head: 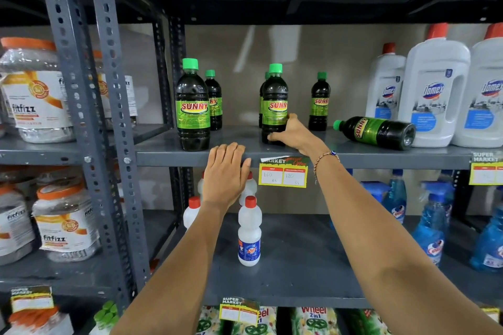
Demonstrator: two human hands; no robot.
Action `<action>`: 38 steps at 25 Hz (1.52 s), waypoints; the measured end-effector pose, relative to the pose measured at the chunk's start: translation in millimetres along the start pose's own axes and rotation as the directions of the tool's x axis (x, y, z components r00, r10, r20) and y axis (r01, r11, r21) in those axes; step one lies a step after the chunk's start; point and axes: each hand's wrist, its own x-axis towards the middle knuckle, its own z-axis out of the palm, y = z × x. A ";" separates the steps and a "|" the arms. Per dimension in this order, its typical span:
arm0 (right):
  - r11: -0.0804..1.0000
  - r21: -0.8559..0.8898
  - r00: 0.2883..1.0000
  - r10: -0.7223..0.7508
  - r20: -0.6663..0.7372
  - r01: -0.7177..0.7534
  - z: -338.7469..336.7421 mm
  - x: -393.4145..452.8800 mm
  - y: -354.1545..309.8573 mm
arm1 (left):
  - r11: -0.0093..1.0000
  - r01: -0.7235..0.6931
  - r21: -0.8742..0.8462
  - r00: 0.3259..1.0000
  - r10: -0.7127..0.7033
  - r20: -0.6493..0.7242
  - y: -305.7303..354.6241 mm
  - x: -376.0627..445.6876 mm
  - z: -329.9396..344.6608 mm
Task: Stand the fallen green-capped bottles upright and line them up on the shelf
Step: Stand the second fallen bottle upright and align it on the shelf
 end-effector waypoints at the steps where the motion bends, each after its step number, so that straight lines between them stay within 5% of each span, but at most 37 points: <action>1: 1.000 -0.013 1.000 -0.007 -0.007 0.007 0.3 0.4 0.8 | 1.000 -0.003 0.000 1.000 0.003 -0.005 -0.3 0.3 0.1; 9: 0.999 0.002 0.999 -0.040 -0.016 0.040 1.2 -1.9 -0.3 | 1.000 -0.012 -0.014 1.000 0.012 -0.028 0.3 -0.3 0.9; 15: 0.985 0.153 0.992 0.058 0.108 -0.074 -13.4 -3.0 1.2 | 0.968 0.187 -0.168 0.979 -0.198 -0.047 21.3 15.4 -16.4; 20: 0.954 0.284 0.995 0.079 0.054 -0.091 -29.8 -1.9 9.0 | 0.813 0.304 -0.497 0.952 -0.245 0.183 28.8 80.7 -25.9; 22: 0.954 0.287 0.995 0.062 0.083 -0.083 -30.0 -0.9 10.2 | 0.692 0.481 -0.538 0.859 -0.248 0.449 33.5 107.0 -31.6; 24: 0.963 0.259 0.991 0.049 0.128 -0.081 -28.2 -0.9 10.2 | 0.590 0.649 -0.480 0.687 -0.185 0.703 36.5 117.4 -28.7; 26: 0.967 0.247 0.992 0.041 0.119 -0.069 -27.0 0.5 8.8 | 0.559 0.700 -0.444 0.612 -0.150 0.776 30.5 119.5 -13.4; 30: 0.973 0.223 0.995 0.034 0.089 -0.053 -26.4 3.0 9.5 | 0.564 0.661 -0.495 0.674 -0.154 0.723 23.0 119.1 6.3; 38: 0.989 0.142 0.998 0.023 0.059 -0.031 -24.4 -10.8 0.9 | 0.549 0.664 -0.507 0.691 -0.192 0.697 21.1 113.8 -2.7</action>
